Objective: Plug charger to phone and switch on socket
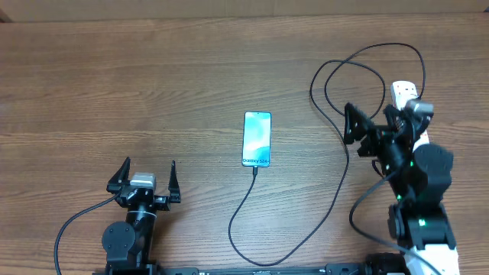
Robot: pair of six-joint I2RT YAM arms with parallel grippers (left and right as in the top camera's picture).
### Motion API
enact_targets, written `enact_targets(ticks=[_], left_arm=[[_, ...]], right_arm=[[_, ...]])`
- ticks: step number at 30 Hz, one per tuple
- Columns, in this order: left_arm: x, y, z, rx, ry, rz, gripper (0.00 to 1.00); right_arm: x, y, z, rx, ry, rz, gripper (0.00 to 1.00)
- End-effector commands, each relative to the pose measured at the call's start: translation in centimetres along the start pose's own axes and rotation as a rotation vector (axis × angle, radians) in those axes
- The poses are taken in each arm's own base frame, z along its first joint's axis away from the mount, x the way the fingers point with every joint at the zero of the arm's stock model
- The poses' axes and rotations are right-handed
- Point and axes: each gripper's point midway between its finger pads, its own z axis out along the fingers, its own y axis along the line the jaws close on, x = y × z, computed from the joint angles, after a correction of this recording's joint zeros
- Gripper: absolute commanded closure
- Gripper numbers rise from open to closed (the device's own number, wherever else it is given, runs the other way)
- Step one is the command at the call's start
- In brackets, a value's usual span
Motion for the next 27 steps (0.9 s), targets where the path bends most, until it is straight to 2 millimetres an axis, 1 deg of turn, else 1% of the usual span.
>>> enact_targets(ticks=[1, 9, 15, 19, 24, 27], left_arm=[[0.0, 0.3, 0.0, -0.017, -0.003, -0.014, 0.00], [0.0, 0.3, 0.0, -0.017, -0.003, -0.014, 0.00], [0.0, 0.3, 0.0, -0.017, -0.003, -0.014, 0.00], [0.0, 0.3, 0.0, -0.017, -0.003, -0.014, 0.00], [0.1, 0.3, 0.0, -0.017, -0.002, -0.014, 0.00], [0.0, 0.3, 0.0, -0.017, -0.003, -0.014, 0.00]], right_arm=[[0.7, -0.2, -1.4, 0.005, -0.038, -0.042, 0.00], [2.2, -0.3, -3.2, -0.011, -0.086, -0.053, 0.00], [3.3, -0.4, -4.2, -0.037, -0.169, -0.081, 0.00], [4.3, -0.7, -4.7, -0.048, -0.206, -0.089, 0.00], [5.9, -1.3, -4.9, -0.047, -0.213, -0.089, 0.00], [6.5, -1.4, -5.0, -0.048, -0.215, -0.090, 0.00]])
